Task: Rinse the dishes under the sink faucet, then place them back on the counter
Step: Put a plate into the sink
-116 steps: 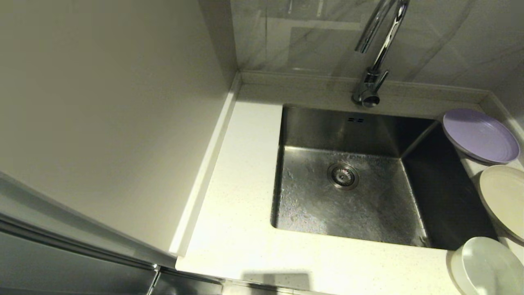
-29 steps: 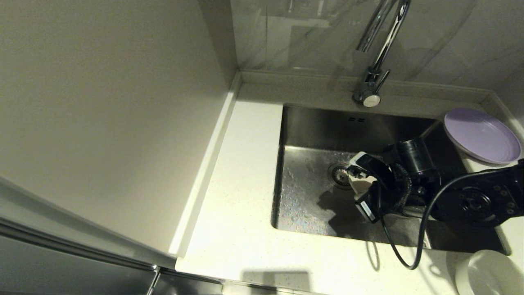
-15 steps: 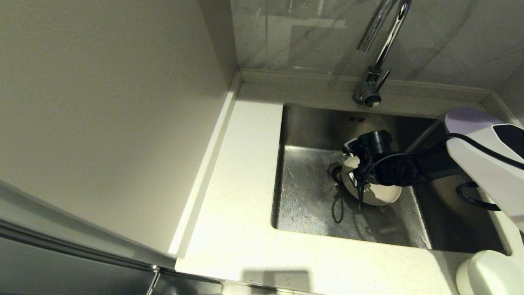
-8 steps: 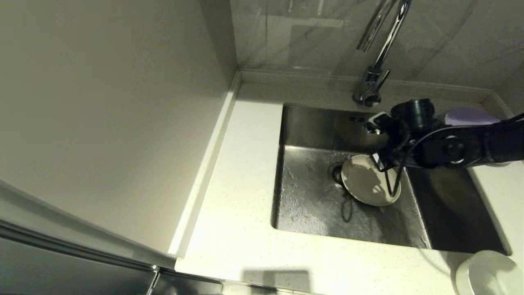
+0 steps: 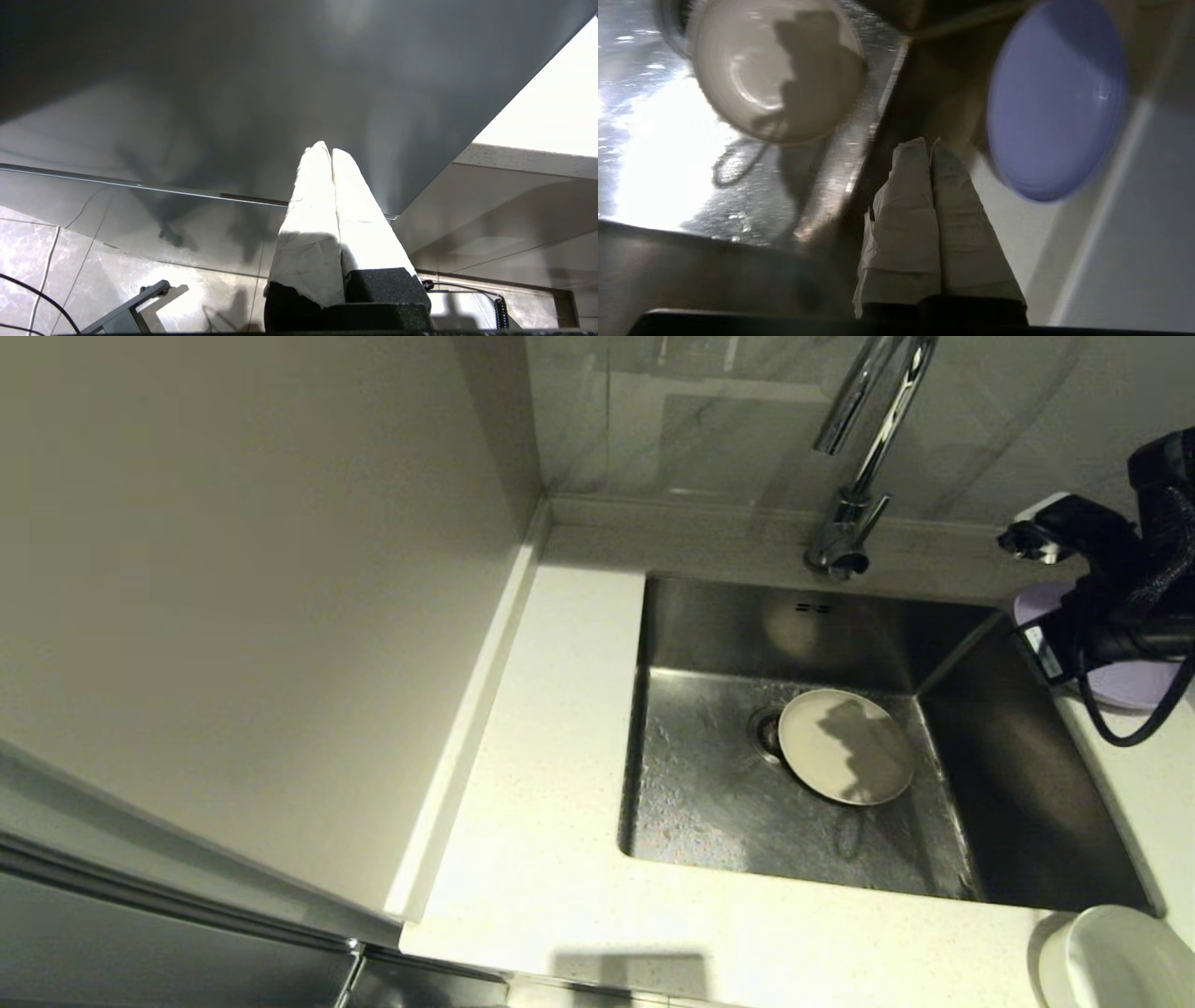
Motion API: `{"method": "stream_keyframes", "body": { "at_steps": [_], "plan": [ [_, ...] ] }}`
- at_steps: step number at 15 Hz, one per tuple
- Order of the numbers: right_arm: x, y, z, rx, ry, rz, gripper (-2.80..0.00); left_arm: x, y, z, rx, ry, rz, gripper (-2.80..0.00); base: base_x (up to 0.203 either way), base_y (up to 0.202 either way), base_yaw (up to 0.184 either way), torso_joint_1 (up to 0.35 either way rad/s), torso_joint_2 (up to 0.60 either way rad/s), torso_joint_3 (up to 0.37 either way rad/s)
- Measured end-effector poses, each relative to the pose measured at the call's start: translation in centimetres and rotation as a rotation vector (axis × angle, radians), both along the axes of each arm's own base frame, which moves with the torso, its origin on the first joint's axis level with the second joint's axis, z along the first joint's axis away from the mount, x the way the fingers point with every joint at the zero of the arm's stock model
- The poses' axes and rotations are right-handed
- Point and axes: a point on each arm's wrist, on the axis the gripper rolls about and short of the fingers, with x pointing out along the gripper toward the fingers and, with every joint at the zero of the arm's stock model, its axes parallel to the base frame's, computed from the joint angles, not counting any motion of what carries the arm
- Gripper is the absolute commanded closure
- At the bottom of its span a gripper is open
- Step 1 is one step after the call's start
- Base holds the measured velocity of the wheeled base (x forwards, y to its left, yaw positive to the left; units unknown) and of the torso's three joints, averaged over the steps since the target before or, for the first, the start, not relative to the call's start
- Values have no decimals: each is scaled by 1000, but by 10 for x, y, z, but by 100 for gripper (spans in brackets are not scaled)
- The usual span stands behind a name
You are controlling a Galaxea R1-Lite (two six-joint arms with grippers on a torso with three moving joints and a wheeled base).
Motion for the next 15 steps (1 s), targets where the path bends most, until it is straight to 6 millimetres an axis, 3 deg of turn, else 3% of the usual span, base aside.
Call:
{"method": "stream_keyframes", "body": {
  "at_steps": [4,5,10,15],
  "plan": [
    [6,-15,10,-8,-21,-45,0,0,0,0,0,0,0,0,0,0,0,0,0,0],
    [12,-17,14,-7,-26,-53,-280,0,0,0,0,0,-1,0,0,0,0,0,0,0],
    [60,-25,19,-39,-27,-53,-280,0,0,0,0,0,0,0,0,0,0,0,0,0],
    [107,-34,-6,-79,15,-75,-280,0,0,0,0,0,0,0,0,0,0,0,0,0]
  ]
}}
